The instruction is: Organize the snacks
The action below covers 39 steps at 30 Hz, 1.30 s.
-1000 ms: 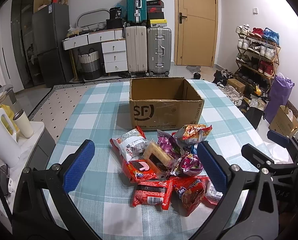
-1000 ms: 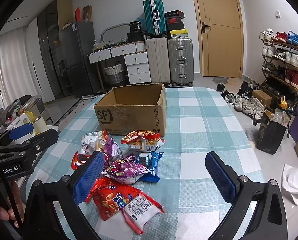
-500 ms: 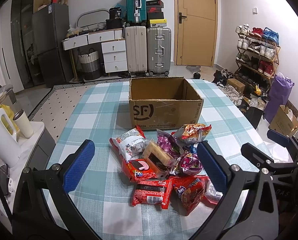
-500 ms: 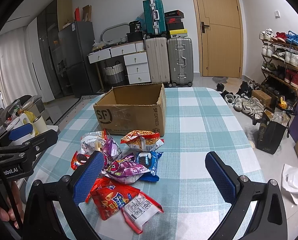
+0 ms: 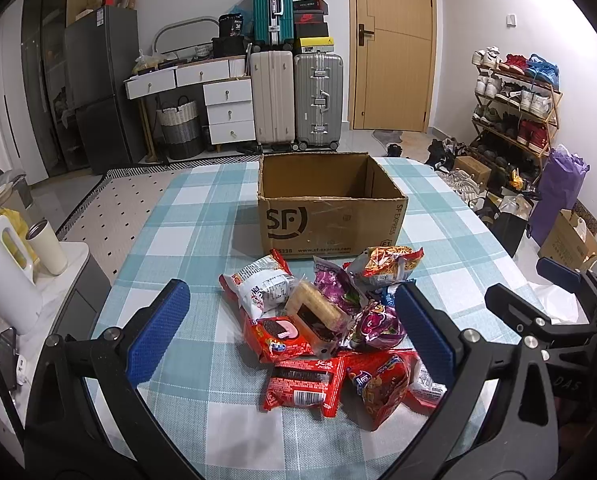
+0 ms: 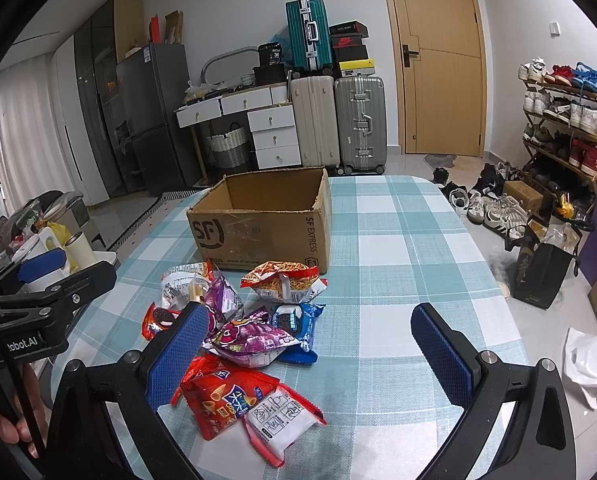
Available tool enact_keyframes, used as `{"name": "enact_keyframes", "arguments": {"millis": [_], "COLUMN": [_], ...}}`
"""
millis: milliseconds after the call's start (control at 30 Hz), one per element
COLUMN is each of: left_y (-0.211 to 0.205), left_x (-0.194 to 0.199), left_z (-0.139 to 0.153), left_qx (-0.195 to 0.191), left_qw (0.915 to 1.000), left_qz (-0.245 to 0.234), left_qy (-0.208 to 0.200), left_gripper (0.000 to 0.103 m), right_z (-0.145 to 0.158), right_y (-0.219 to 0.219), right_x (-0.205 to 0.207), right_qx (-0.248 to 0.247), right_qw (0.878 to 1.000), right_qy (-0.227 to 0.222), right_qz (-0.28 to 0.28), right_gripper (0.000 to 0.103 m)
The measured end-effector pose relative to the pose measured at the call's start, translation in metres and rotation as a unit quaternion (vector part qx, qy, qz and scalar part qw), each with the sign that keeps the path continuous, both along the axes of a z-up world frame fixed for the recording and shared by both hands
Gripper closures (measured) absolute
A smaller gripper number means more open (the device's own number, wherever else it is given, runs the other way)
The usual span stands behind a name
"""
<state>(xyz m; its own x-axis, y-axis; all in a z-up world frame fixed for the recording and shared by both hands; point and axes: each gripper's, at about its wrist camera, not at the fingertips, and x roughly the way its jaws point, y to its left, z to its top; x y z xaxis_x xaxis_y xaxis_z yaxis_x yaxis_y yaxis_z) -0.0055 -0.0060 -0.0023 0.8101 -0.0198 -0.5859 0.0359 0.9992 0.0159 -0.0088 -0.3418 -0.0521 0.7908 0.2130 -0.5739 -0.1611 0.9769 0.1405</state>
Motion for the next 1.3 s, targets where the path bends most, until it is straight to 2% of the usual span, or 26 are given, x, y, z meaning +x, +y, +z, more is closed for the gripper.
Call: {"name": "enact_keyframes", "arguments": {"millis": [233,633,1300], "left_y": [0.000,0.001,0.005], "left_x": [0.000,0.002,0.014], "left_z": [-0.002,-0.009,-0.024], "left_qx": [0.001,0.000,-0.002], "left_qw": [1.0000,1.0000,0.9996], "left_qz": [0.000,0.002,0.004], "left_qy": [0.002,0.006,0.027], "left_gripper": [0.001,0.001,0.001], "right_z": [0.000,-0.024,-0.100], "right_y": [0.000,-0.010,0.004], "right_x": [0.000,-0.005,0.004], "right_qx": [0.000,-0.002,-0.008], "right_qw": [1.000,1.000,0.992], "right_qy": [0.000,0.024,0.112], "right_qz": [0.001,0.012,0.057], "right_gripper": [0.000,0.000,0.000]}}
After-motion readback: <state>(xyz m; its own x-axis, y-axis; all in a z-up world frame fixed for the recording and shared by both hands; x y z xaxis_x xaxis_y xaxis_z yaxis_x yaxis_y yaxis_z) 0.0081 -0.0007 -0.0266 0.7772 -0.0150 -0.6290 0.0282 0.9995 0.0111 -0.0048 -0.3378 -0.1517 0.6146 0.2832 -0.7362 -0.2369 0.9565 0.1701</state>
